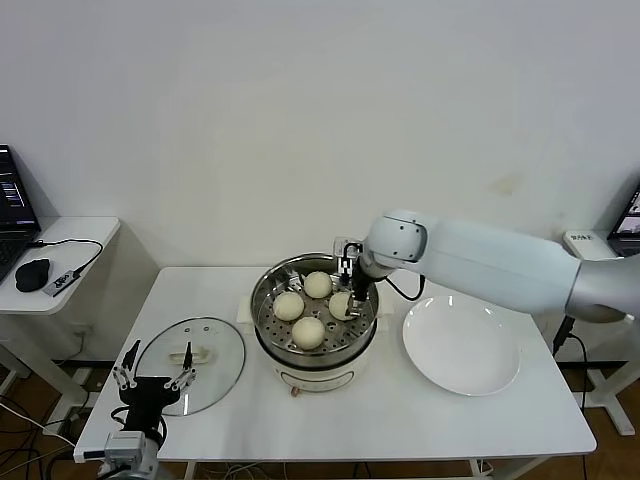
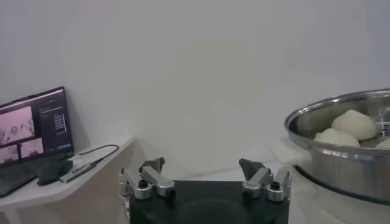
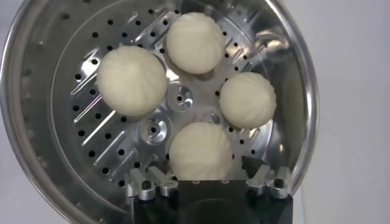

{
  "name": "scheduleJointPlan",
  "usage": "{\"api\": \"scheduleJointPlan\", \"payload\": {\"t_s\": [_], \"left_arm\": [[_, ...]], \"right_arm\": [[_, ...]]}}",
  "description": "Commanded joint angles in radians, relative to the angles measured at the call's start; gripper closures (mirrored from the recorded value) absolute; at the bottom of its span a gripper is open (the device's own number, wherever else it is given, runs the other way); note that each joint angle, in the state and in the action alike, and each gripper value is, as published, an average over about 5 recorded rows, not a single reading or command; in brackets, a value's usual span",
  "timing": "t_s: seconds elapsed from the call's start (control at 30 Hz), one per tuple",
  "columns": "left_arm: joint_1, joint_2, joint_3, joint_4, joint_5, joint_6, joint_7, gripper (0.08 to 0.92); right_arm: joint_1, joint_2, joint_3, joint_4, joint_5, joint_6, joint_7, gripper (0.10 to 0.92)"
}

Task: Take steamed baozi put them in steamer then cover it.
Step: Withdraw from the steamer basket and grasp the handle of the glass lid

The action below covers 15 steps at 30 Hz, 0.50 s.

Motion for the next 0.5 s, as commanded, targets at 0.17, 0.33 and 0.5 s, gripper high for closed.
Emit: {"api": "scheduleJointPlan", "payload": {"t_s": [0.17,0.33,0.5], "left_arm": [[0.003,0.0,-0.003,0.003,0.0,-0.007,0.0,0.177],[0.007,-0.007,-0.001,0.007,0.002,-0.022,-0.003,0.177],[0.013,-0.01,0.001,0.015,0.008,-0.032,-0.007,0.177]], "right_arm": [[-0.165,-0.225,0.232,0.254,0.204,0.134,0.484,0.203],[-0.442,-0.305,0.48,0.297,0.154,0.302,0.62,0.203],[-0.803,-0.332,0.856,0.304,0.018,0.46,0.665,0.203]]}}
